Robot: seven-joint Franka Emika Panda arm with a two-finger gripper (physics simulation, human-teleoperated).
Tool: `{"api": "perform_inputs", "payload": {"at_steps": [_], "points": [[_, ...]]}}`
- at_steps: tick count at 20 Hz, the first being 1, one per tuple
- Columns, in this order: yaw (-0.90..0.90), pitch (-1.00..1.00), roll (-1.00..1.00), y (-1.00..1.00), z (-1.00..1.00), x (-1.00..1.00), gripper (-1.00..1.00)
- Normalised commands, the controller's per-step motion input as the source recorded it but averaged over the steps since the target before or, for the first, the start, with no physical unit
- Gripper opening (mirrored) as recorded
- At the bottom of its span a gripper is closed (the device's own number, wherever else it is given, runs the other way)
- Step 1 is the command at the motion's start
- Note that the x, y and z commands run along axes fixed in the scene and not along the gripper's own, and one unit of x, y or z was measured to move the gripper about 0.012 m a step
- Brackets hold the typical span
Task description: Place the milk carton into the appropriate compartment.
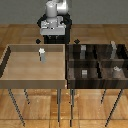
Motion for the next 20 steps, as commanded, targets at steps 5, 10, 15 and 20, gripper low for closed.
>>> {"api": "perform_inputs", "payload": {"at_steps": [5, 10, 15, 20], "points": [[0.0, 0.0, 0.0, 0.0, 0.0, 0.0, 1.0], [0.0, 0.0, 0.0, -0.6, 0.0, 0.0, 1.0], [0.0, 0.0, 0.0, -1.0, 0.0, 0.0, 1.0], [0.26, 0.0, 0.0, -0.4, 0.0, 0.0, 1.0]]}}
